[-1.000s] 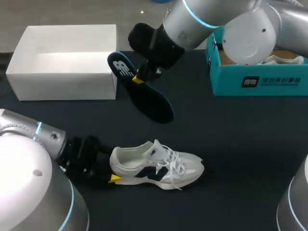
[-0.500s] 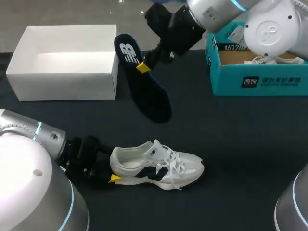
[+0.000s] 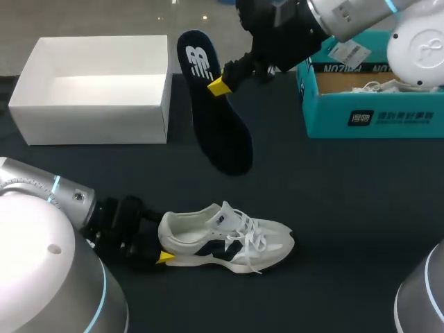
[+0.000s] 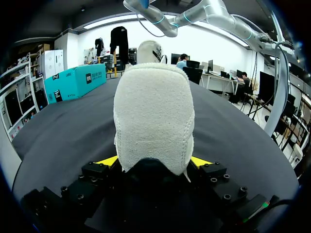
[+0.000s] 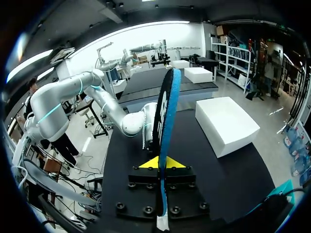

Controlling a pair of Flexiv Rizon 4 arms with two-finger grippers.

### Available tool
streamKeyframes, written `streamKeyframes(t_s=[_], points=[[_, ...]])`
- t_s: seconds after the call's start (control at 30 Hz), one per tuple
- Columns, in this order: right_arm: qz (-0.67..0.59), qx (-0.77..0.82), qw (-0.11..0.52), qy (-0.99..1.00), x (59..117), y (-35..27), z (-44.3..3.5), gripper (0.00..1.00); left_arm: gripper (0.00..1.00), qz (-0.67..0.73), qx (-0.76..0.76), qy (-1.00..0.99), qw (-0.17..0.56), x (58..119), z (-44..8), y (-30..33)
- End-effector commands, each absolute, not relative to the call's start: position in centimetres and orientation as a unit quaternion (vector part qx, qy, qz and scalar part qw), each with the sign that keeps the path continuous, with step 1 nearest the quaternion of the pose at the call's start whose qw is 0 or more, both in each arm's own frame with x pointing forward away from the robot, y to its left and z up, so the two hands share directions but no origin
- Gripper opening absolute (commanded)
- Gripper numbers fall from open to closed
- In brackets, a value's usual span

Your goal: Take the shoe out of the shoebox, open the shoe tongue, remove and reinsert the insole, then place the shoe into the shoebox

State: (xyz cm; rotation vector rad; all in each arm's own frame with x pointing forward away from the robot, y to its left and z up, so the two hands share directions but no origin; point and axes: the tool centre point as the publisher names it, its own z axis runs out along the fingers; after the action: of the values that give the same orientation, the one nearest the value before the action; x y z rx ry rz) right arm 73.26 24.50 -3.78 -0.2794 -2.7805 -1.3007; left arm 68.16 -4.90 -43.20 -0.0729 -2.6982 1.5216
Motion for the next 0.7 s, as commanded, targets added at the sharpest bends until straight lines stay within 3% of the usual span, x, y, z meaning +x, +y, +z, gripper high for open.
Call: streamKeyframes(t_s=[0.03,0.23,0.7], points=[[-0.418,-0.089,0.038,-0.903,72.6,23.9,-2.1,0.0,0.0,0.49,-0.024,-0.871,0.022,68.5,-45.0,-5.2],[-0.414,-0.091,0.044,-0.905,71.9,24.2,-0.4,0.0,0.0,0.49,-0.024,-0.871,0.022,68.5,-45.0,-5.2],[-0.413,-0.09,0.034,-0.906,72.5,23.8,-1.3,0.0,0.0,0.49,-0.024,-0.871,0.022,68.5,-45.0,-5.2]])
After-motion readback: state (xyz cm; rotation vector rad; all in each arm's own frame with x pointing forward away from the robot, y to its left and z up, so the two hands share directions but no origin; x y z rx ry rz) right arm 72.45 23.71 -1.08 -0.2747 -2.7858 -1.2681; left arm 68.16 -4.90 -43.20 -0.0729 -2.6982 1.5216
